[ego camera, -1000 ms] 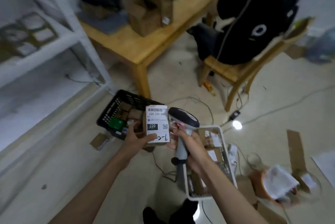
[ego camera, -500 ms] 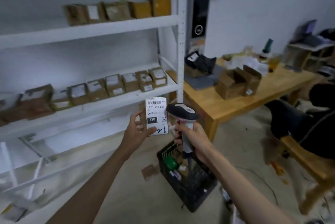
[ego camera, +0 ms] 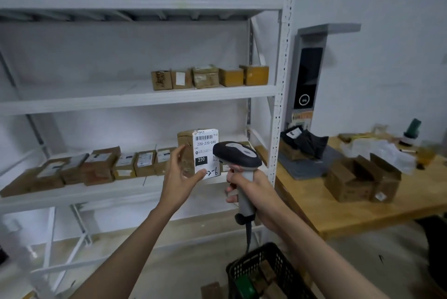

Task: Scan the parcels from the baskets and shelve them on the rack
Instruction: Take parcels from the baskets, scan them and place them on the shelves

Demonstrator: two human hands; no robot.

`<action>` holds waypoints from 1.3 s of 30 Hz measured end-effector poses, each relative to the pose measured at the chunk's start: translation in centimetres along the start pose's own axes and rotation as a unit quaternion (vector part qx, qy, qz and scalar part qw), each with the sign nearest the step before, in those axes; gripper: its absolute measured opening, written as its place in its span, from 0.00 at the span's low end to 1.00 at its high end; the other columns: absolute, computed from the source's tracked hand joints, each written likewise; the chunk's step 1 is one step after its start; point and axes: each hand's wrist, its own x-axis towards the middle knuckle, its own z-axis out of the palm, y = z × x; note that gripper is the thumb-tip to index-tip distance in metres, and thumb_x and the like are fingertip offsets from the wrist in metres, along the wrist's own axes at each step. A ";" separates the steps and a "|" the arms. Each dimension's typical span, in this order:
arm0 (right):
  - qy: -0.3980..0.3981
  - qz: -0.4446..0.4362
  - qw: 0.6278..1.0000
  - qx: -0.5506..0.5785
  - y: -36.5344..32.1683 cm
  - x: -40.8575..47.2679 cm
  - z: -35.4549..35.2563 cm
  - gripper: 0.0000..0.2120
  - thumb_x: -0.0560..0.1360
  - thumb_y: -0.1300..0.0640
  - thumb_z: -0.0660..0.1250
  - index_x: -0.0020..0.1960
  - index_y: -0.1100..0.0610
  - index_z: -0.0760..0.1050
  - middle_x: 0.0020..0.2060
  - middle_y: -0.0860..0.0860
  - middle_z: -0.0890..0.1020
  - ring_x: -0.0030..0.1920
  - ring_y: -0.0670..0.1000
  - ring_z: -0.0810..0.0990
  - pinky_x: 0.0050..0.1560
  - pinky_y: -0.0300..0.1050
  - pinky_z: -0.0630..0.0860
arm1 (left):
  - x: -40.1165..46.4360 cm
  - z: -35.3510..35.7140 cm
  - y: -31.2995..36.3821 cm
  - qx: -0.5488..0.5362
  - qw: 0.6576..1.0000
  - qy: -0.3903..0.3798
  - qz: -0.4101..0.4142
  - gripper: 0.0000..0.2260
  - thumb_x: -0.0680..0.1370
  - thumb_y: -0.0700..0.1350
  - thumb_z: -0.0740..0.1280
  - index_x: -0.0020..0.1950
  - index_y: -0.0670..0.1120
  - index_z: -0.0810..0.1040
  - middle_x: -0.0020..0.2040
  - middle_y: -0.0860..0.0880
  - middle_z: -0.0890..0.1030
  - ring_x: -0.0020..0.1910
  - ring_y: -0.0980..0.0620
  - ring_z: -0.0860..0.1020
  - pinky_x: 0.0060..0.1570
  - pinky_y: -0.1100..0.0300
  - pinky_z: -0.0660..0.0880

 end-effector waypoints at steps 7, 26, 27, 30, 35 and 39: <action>-0.047 -0.022 0.999 -0.016 -2.3 0.7 -0.6 0.10 0.78 0.60 0.70 0.59 0.56 0.79 0.46 0.51 0.81 0.44 0.51 0.81 0.42 0.49 0.81 | 1.8 0.4 1.5 0.029 0.999 0.031 0.021 0.38 0.70 0.48 0.80 0.74 0.58 0.63 0.71 0.49 0.71 0.67 0.51 0.71 0.65 0.44 0.74; -0.070 -0.034 0.997 -0.030 -3.3 6.4 0.8 0.06 0.79 0.62 0.69 0.55 0.56 0.79 0.40 0.47 0.83 0.41 0.47 0.82 0.42 0.45 0.83 | 6.8 -1.4 0.4 0.077 0.994 0.078 0.012 0.38 0.71 0.51 0.79 0.74 0.62 0.60 0.69 0.46 0.69 0.63 0.50 0.73 0.59 0.51 0.76; -0.071 -0.033 0.996 -0.032 -3.2 7.1 1.3 0.06 0.79 0.62 0.69 0.55 0.55 0.78 0.39 0.47 0.83 0.40 0.47 0.82 0.42 0.45 0.84 | 7.2 -1.9 0.1 0.077 0.994 0.081 0.010 0.38 0.71 0.50 0.79 0.74 0.61 0.60 0.69 0.45 0.69 0.63 0.51 0.72 0.60 0.51 0.76; -0.082 -0.037 0.995 -0.031 -3.1 9.3 3.2 0.05 0.79 0.63 0.69 0.52 0.54 0.77 0.35 0.44 0.84 0.38 0.45 0.83 0.39 0.41 0.82 | 8.7 -3.8 -0.8 0.084 0.993 0.086 0.001 0.39 0.71 0.50 0.79 0.75 0.59 0.61 0.71 0.45 0.69 0.67 0.48 0.71 0.63 0.45 0.75; -0.104 -0.040 0.994 -0.017 -2.8 14.3 7.7 0.06 0.78 0.62 0.70 0.55 0.60 0.79 0.42 0.52 0.83 0.41 0.49 0.83 0.42 0.46 0.83 | 13.0 -8.4 -3.0 0.072 0.994 0.080 -0.021 0.38 0.72 0.52 0.79 0.75 0.59 0.60 0.71 0.46 0.73 0.65 0.45 0.75 0.60 0.44 0.77; -0.089 -0.053 0.995 -0.014 -2.9 20.3 12.2 0.10 0.78 0.60 0.71 0.58 0.58 0.80 0.53 0.55 0.85 0.51 0.50 0.85 0.45 0.45 0.83 | 18.4 -13.1 -4.7 0.028 0.994 0.094 -0.041 0.35 0.73 0.53 0.77 0.73 0.60 0.62 0.68 0.47 0.77 0.57 0.50 0.80 0.50 0.58 0.78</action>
